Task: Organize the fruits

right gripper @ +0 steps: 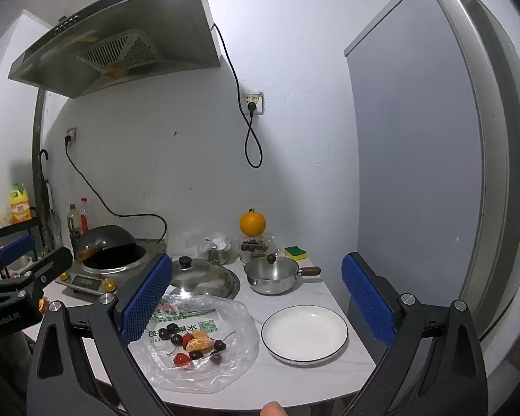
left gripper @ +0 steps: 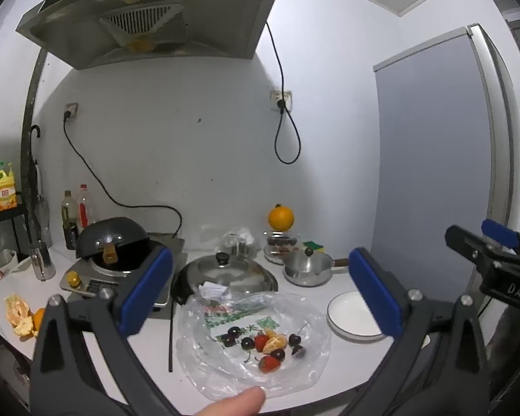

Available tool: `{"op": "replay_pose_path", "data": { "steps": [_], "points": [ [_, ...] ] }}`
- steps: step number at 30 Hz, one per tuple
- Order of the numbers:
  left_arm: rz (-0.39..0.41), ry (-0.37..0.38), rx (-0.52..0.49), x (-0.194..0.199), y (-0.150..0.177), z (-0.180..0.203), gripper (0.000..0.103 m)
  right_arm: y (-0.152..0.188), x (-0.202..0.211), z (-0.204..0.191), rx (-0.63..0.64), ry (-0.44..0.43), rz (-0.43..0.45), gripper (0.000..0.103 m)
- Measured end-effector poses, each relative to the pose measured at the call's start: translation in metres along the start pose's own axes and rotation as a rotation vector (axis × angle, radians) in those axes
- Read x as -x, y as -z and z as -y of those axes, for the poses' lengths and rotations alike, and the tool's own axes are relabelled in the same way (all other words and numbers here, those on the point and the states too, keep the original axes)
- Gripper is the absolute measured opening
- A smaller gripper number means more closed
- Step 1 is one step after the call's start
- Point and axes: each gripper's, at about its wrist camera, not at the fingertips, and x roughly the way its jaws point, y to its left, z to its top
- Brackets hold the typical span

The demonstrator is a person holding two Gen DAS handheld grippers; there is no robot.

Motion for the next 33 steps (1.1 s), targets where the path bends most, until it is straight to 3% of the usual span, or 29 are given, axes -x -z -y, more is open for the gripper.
{"op": "replay_pose_path", "data": {
  "steps": [33],
  "points": [
    [-0.006,0.006,0.017,0.004,0.001,-0.009,0.102,0.002,-0.005,-0.005,0.007,-0.001,-0.017,0.1]
  ]
}}
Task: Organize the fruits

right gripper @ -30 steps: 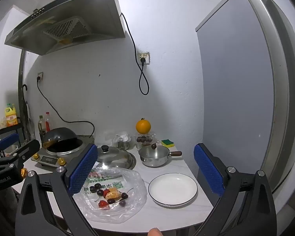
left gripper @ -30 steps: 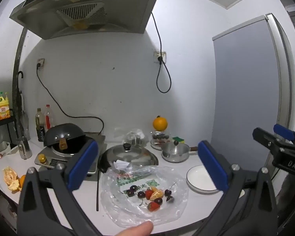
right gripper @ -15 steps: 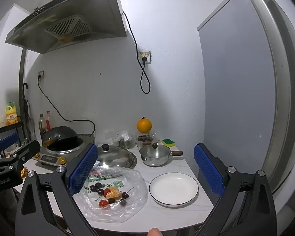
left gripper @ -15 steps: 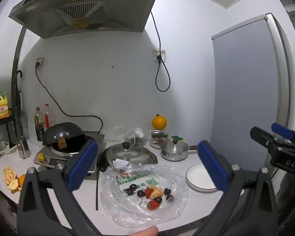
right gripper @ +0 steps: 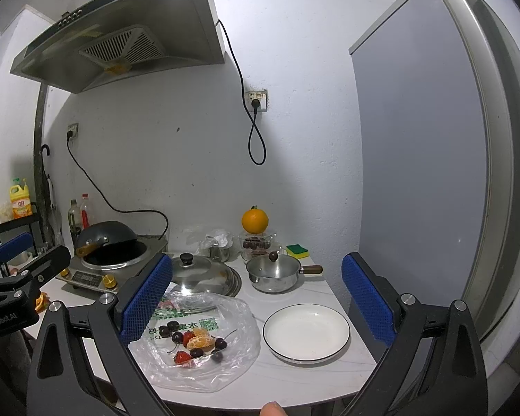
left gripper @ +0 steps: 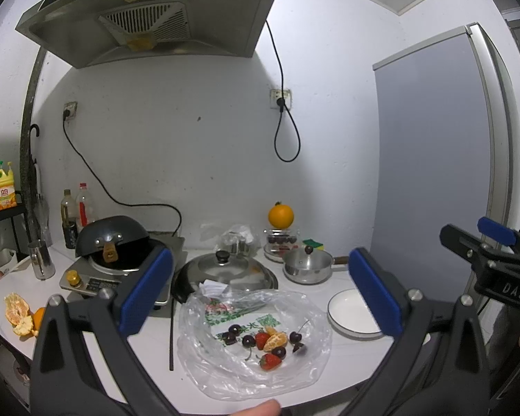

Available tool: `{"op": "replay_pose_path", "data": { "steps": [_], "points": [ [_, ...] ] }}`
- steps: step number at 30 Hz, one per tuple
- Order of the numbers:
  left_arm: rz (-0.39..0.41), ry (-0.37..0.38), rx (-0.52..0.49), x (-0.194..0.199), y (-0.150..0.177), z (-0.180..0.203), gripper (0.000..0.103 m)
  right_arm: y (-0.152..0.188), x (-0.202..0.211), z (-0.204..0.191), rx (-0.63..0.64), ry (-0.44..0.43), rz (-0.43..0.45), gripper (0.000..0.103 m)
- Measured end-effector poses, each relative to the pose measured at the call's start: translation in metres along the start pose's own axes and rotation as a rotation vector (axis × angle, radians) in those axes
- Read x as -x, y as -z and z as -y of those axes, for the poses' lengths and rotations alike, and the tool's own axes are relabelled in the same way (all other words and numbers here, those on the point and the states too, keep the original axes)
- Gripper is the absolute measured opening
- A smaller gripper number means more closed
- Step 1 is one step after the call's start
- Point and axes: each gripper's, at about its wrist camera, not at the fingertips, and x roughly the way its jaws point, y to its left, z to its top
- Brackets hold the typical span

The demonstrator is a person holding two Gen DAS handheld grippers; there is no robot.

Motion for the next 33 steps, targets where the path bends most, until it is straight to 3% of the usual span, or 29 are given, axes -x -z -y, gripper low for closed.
{"op": "replay_pose_path", "data": {
  "steps": [33],
  "points": [
    [0.002,-0.005,0.003,-0.0015,0.0032,-0.0039,0.102,0.0002,-0.0018,0.0027,0.003,0.001,-0.002,0.1]
  ]
}}
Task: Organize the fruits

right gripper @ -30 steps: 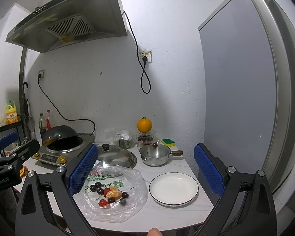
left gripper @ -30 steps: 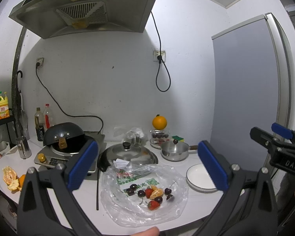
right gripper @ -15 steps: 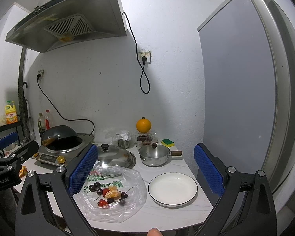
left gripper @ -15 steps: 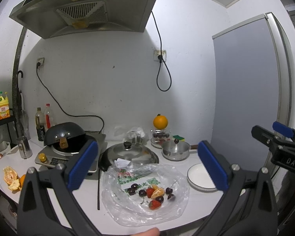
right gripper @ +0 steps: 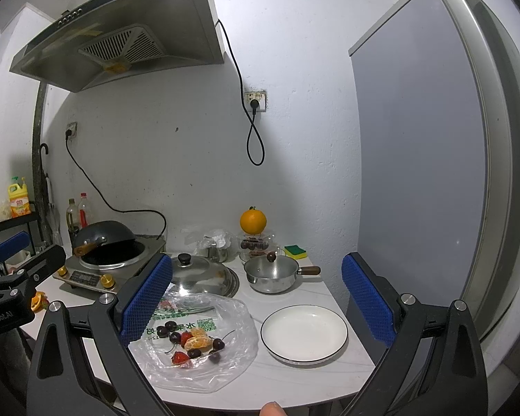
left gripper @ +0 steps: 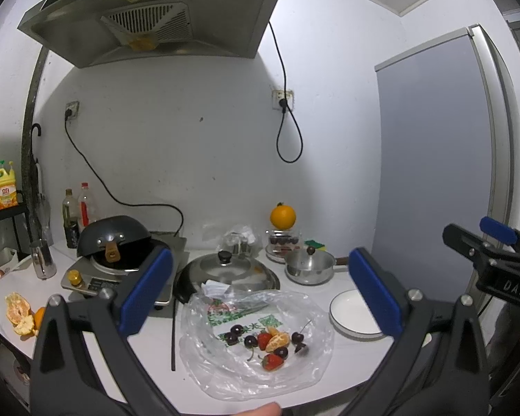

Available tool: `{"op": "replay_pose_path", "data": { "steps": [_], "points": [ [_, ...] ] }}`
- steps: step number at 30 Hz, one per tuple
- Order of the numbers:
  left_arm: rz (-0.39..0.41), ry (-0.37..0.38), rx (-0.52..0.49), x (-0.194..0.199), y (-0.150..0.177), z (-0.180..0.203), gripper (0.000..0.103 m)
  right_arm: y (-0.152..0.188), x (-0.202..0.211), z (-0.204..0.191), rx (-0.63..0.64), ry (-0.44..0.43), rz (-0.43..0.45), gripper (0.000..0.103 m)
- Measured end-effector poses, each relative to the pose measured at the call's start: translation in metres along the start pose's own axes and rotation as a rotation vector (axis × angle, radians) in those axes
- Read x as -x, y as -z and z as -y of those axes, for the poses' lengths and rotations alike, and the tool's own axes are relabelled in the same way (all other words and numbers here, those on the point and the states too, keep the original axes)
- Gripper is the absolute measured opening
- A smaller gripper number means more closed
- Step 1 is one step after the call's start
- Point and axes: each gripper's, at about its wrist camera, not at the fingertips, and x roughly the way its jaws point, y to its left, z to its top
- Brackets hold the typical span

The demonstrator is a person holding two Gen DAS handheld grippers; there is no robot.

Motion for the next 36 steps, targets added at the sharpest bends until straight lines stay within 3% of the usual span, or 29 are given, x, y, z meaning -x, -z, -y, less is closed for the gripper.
{"op": "replay_pose_path", "data": {
  "steps": [22,36],
  "points": [
    [-0.001,0.002,-0.001,-0.001,0.0,0.001,0.102,0.002,-0.005,0.002,0.001,-0.001,-0.006,0.1],
    [-0.05,0.001,-0.004,-0.027,0.008,-0.001,0.102,0.012,-0.026,0.006,-0.005,-0.013,-0.041,0.1]
  ]
}}
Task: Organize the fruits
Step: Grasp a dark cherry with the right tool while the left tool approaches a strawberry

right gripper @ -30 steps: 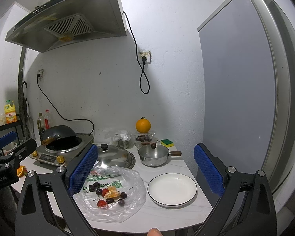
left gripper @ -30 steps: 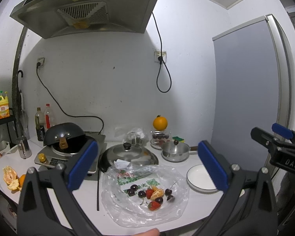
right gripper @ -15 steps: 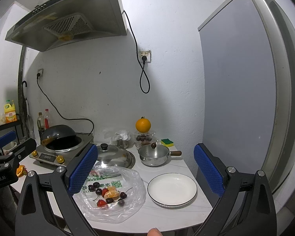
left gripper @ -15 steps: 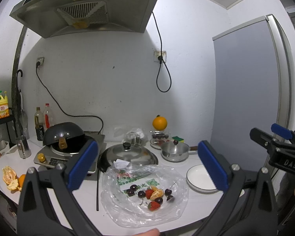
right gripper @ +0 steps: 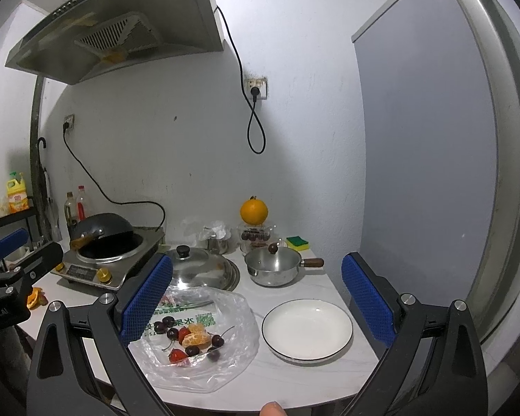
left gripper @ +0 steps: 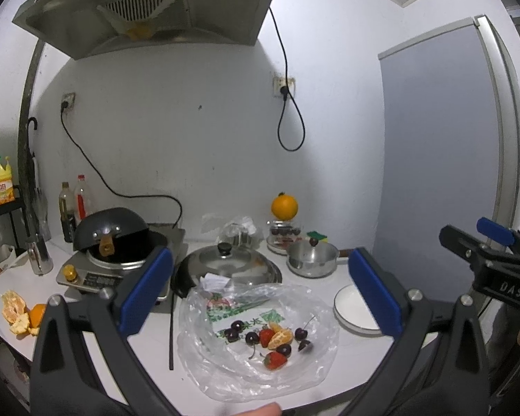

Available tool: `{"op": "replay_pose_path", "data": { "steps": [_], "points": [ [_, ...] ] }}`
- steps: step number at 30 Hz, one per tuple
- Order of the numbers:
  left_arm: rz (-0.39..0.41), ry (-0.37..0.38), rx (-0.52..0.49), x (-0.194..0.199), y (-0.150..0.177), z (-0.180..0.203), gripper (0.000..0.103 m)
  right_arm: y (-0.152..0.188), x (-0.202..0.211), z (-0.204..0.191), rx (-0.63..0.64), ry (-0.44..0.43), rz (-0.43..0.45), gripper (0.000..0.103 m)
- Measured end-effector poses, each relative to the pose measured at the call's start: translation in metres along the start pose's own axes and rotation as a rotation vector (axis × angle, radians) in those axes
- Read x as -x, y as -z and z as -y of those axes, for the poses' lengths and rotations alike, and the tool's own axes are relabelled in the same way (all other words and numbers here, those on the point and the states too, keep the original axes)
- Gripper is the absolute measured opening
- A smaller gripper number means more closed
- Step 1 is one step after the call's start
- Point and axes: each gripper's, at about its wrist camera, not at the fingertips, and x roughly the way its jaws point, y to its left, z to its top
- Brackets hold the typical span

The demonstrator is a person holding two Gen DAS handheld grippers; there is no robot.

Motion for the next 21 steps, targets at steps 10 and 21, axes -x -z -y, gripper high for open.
{"op": "replay_pose_path", "data": {
  "steps": [10,21],
  "points": [
    [-0.11,-0.011,-0.002,-0.043,0.025,-0.005,0.102,0.023,-0.042,-0.005,0.022,-0.024,-0.098,0.1],
    [-0.238,-0.032,0.005,-0.098,0.061,-0.02,0.102,0.054,-0.1,-0.012,0.038,-0.08,-0.23,0.1]
  ]
}}
